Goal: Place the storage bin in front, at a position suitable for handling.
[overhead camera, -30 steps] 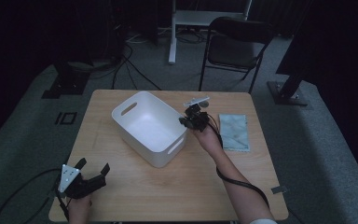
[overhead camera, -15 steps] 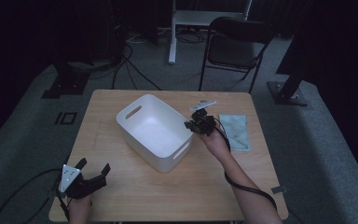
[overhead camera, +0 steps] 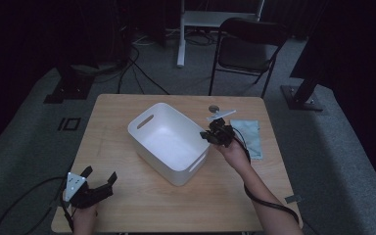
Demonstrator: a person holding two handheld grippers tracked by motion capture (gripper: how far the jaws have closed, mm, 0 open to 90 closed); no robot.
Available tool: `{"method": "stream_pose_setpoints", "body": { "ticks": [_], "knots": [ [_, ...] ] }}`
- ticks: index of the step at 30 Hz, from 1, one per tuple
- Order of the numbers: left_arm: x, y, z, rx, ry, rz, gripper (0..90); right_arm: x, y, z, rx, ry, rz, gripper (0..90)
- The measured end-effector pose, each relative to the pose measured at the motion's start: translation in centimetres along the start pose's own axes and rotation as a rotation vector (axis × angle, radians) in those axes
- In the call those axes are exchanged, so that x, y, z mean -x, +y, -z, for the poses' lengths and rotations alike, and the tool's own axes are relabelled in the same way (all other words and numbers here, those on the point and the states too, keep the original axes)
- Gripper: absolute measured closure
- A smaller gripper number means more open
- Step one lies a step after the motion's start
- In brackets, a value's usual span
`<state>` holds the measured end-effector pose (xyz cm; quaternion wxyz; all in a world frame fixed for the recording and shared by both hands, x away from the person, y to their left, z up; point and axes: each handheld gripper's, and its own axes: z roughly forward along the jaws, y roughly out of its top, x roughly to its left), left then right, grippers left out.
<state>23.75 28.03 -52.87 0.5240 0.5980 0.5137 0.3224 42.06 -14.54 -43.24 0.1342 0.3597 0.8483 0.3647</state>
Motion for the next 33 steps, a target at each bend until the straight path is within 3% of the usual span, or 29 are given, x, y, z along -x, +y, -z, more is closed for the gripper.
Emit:
{"method": "stream_pose_setpoints", "body": {
  "ticks": [9, 11, 21, 33],
  "knots": [
    [0.0, 0.0, 0.0, 0.005, -0.004, 0.009, 2.3, 0.2, -1.0, 1.0, 0.000, 0.000, 0.001, 85.7],
    [0.1, -0.1, -0.1, -0.006, -0.001, -0.015, 2.3, 0.3, -1.4, 1.4, -0.002, 0.000, 0.007, 85.7],
    [0.6, -0.2, -0.5, -0.036, -0.043, -0.027, 2.3, 0.4, -2.6, 2.7, -0.005, 0.000, 0.014, 85.6],
    [1.0, -0.2, -0.4, 0.003, -0.087, 0.013, 2.2, -0.1, -4.2, 4.2, 0.003, 0.009, 0.014, 85.5]
  ]
}}
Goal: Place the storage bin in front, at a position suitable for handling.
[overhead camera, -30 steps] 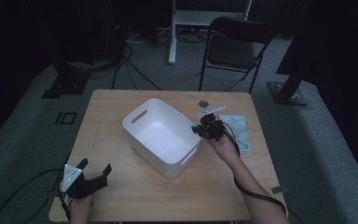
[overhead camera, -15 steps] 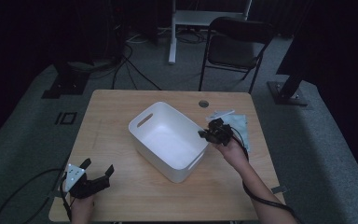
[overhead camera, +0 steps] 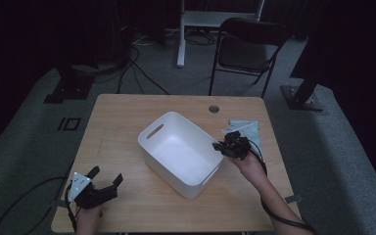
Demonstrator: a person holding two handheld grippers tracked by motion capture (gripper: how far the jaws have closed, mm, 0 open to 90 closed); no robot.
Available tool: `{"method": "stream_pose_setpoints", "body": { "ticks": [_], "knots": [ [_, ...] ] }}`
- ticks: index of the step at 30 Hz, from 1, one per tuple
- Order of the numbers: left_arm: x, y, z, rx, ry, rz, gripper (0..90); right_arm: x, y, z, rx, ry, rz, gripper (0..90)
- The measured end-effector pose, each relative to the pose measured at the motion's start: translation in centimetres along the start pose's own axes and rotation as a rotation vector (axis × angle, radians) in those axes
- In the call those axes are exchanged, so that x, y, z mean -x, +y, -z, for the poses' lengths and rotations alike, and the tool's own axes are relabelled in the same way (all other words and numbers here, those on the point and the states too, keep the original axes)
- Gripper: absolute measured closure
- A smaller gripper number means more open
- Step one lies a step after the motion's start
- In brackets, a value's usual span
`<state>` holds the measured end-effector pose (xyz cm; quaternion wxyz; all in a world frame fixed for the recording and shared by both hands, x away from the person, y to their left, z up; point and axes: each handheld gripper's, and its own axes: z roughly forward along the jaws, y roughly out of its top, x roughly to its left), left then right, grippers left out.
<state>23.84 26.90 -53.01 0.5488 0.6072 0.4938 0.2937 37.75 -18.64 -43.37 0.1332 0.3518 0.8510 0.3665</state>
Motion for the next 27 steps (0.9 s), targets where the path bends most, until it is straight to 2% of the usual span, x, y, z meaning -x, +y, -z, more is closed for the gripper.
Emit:
{"method": "stream_pose_setpoints", "body": {
  "ticks": [10, 11, 12, 14, 18, 19, 20, 22, 24, 27],
  "knots": [
    [0.2, 0.1, -0.1, 0.007, -0.011, 0.004, 2.2, -0.9, -1.3, 1.2, 0.002, 0.019, 0.017, 85.5],
    [0.2, 0.1, -0.1, 0.000, -0.006, -0.006, 2.2, -1.2, -1.4, 1.3, 0.001, 0.019, 0.023, 85.4],
    [0.3, 0.0, -0.2, -0.011, 0.014, -0.043, 2.2, -1.3, -1.5, 1.4, 0.002, 0.019, 0.031, 85.3],
    [0.4, 0.0, -0.3, -0.027, 0.040, -0.079, 2.2, -1.5, -1.7, 1.6, -0.001, 0.024, 0.032, 85.3],
    [0.3, -0.1, -0.3, -0.017, 0.049, -0.080, 2.3, -1.7, -1.9, 1.8, -0.002, 0.031, 0.039, 85.3],
    [0.1, 0.0, -0.3, -0.040, 0.029, -0.037, 2.3, -2.0, -2.0, 1.9, -0.007, 0.033, 0.050, 85.3],
    [0.0, 0.0, -0.3, -0.040, 0.024, -0.015, 2.3, -2.1, -2.1, 2.0, -0.008, 0.037, 0.066, 85.1],
    [-0.2, 0.0, -0.3, -0.046, 0.022, 0.014, 2.3, -2.4, -2.2, 2.2, -0.018, 0.050, 0.080, 84.7],
    [-0.4, 0.0, -0.2, -0.057, 0.008, 0.044, 2.3, -2.4, -2.4, 2.2, -0.007, 0.055, 0.068, 84.3],
    [-0.3, 0.2, -0.2, -0.064, -0.011, 0.048, 2.3, -2.3, -2.4, 2.1, 0.002, 0.064, 0.053, 83.6]
  ]
}}
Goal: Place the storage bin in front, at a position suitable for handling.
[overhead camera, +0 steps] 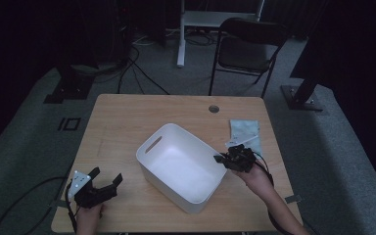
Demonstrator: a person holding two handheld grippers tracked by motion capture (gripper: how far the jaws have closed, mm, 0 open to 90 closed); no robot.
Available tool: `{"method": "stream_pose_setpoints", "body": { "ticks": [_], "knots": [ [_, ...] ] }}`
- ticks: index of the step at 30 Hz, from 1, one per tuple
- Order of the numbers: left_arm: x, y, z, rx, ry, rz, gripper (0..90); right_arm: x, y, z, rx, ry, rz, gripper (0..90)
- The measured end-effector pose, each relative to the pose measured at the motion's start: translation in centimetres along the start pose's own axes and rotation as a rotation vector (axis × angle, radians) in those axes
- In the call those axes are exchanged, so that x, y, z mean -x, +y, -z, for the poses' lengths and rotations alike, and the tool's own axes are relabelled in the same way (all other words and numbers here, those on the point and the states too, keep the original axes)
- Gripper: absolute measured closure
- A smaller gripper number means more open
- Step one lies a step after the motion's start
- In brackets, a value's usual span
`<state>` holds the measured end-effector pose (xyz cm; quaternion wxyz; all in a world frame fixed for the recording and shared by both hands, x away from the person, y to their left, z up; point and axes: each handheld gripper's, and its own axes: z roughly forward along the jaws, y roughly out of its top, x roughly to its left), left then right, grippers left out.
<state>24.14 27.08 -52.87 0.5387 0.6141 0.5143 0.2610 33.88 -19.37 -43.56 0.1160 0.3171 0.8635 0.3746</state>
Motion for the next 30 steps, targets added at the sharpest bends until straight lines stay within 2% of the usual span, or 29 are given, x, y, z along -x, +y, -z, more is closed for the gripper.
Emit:
{"method": "stream_pose_setpoints", "body": {
  "ticks": [2, 3, 5, 6, 7, 8, 9, 10, 11, 14, 15, 17, 19, 21, 22, 23, 24, 26, 27, 28, 30],
  "knots": [
    [0.2, 0.3, 0.1, -0.013, -0.020, -0.010, 2.3, 0.0, -0.1, -0.1, 0.004, 0.005, -0.004, 78.5],
    [0.3, 0.5, 0.2, -0.019, -0.039, -0.014, 2.3, 0.0, -0.2, -0.1, 0.014, 0.017, -0.025, 67.1],
    [0.4, 1.3, 0.4, -0.022, -0.075, -0.005, 2.3, -0.2, -0.4, 0.1, 0.031, 0.006, -0.030, 53.7],
    [0.4, 1.3, 0.4, -0.022, -0.075, -0.005, 2.3, -0.2, -0.4, 0.1, 0.031, 0.006, -0.030, 53.7],
    [0.5, 1.6, 0.4, -0.025, -0.075, -0.006, 2.2, -0.2, -0.5, 0.7, 0.072, -0.045, -0.057, 47.7],
    [0.5, 1.9, 0.4, -0.030, -0.082, -0.007, 2.2, -0.2, -0.5, 0.7, 0.072, -0.045, -0.057, 47.7],
    [0.4, 2.3, 0.3, -0.035, -0.089, -0.008, 2.3, -0.2, -0.5, 1.2, 0.104, -0.041, -0.078, 43.4],
    [0.4, 2.6, 0.3, -0.040, -0.101, -0.009, 2.2, -0.1, -0.6, 2.0, 0.153, -0.008, -0.103, 36.7],
    [0.5, 3.3, 0.2, -0.041, -0.128, -0.023, 2.2, -0.3, -0.7, 2.3, 0.175, -0.016, -0.102, 32.5],
    [0.6, 4.0, 0.2, -0.042, -0.145, -0.041, 2.3, -0.8, -0.8, 3.0, 0.220, -0.027, -0.100, 26.6],
    [0.6, 4.3, 0.1, -0.046, -0.159, -0.047, 2.3, -1.2, -1.1, 3.5, 0.264, -0.043, -0.101, 22.0],
    [0.6, 5.1, -0.1, -0.050, -0.171, -0.056, 2.3, -1.4, -1.1, 3.7, 0.272, -0.047, -0.097, 22.5],
    [0.6, 6.3, -0.4, -0.047, -0.201, -0.075, 2.3, -2.0, -1.4, 4.3, 0.305, -0.096, -0.080, 25.5],
    [0.6, 6.3, -0.4, -0.047, -0.201, -0.075, 2.3, -2.2, -1.5, 4.5, 0.315, -0.102, -0.075, 25.5],
    [0.7, 7.3, -0.6, -0.031, -0.230, -0.084, 2.3, -2.5, -1.6, 4.9, 0.337, -0.126, -0.075, 25.7],
    [0.7, 7.3, -0.6, -0.031, -0.230, -0.084, 2.3, -2.5, -1.6, 4.9, 0.337, -0.126, -0.075, 25.7],
    [0.8, 7.9, -0.8, -0.020, -0.254, -0.091, 2.3, -2.8, -1.6, 5.2, 0.326, -0.133, -0.052, 21.8],
    [1.0, 8.7, -1.1, -0.009, -0.274, -0.092, 2.3, -3.3, -1.6, 5.5, 0.334, -0.182, -0.041, 21.8],
    [1.1, 8.9, -1.2, -0.009, -0.283, -0.099, 2.3, -3.3, -1.6, 5.6, 0.346, -0.187, -0.045, 28.0],
    [1.3, 9.3, -1.4, -0.012, -0.284, -0.112, 2.3, -3.3, -1.6, 5.7, 0.344, -0.172, -0.045, 32.2],
    [1.6, 9.7, -1.7, -0.020, -0.291, -0.137, 2.3, -3.2, -1.4, 5.8, 0.323, -0.146, -0.066, 30.5]
  ]
}}
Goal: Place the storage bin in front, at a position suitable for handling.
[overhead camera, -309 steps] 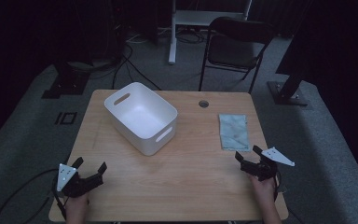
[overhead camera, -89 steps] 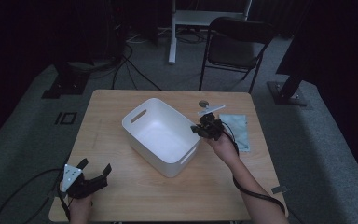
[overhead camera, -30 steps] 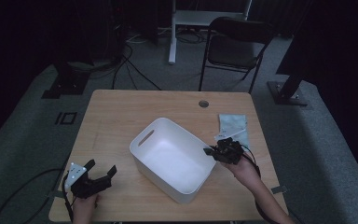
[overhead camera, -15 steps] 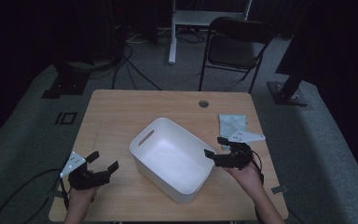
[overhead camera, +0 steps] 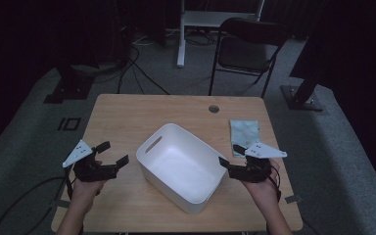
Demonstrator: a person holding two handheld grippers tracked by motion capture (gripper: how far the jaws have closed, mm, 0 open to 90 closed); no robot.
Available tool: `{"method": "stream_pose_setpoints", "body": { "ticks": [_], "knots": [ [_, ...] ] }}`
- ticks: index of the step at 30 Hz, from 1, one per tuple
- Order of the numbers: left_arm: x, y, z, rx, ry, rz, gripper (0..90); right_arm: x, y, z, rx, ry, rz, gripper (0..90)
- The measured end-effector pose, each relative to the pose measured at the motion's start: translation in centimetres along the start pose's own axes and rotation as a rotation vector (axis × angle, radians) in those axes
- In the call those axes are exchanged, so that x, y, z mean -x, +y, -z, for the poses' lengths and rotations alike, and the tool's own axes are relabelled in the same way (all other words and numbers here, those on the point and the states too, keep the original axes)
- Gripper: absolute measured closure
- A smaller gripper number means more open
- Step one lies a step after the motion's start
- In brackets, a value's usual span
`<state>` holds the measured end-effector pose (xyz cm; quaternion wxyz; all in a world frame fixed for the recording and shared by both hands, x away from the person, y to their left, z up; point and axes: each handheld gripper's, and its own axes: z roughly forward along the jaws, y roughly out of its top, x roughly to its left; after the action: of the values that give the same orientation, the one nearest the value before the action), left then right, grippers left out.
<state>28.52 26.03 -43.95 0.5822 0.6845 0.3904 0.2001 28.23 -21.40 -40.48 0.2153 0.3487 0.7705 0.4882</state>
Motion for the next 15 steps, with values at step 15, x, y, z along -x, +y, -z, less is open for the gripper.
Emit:
{"method": "stream_pose_setpoints", "body": {
  "ticks": [15],
  "knots": [
    [0.7, 0.9, -4.0, -0.061, -0.067, -0.083, 15.7, 0.5, -2.0, -1.7, -0.019, 0.001, -0.104, 26.9]
  ]
}}
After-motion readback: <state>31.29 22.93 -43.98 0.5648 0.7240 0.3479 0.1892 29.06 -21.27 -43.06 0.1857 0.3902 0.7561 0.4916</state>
